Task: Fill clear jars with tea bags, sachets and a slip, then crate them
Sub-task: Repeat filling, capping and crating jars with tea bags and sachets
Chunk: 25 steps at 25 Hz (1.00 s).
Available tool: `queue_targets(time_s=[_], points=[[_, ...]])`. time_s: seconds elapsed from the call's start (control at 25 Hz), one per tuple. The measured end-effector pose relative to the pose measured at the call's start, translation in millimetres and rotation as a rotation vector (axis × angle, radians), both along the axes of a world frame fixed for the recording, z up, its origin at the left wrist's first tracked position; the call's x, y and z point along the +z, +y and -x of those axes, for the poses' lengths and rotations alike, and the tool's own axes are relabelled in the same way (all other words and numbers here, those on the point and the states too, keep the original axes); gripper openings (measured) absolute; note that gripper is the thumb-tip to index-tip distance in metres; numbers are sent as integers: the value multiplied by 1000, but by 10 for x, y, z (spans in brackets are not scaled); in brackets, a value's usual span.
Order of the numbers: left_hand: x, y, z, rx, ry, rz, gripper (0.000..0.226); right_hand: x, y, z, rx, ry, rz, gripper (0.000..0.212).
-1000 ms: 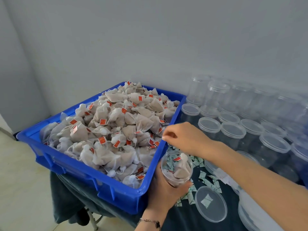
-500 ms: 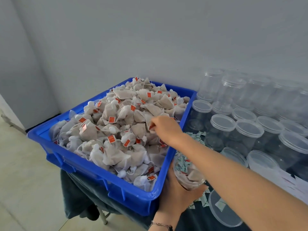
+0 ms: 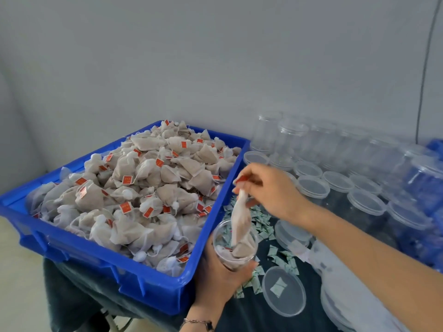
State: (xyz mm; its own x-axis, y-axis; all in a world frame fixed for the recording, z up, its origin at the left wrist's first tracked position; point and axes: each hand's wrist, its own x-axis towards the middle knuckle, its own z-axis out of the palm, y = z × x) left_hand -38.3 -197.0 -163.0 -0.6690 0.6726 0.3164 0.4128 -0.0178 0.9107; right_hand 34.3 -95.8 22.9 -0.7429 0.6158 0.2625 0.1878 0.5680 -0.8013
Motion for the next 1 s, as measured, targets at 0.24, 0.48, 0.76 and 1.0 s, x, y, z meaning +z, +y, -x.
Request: queue_targets(time_s=[0.24,0.48,0.76,1.0], points=[[-53,29,21,-17,-17,1,99,-503,-197,-101,280,-769,-885,38],[-67,33,39,-26,-2,-1,88,-554,-173,-178,128,-488,-547,59],[-32,2,14,-31,-15,1,103,-1134,298,-572,-204,-771,-327,20],[-18,-7,7,-46,-12,-10,102,-1421,382,-637,-224,-977,-376,22]])
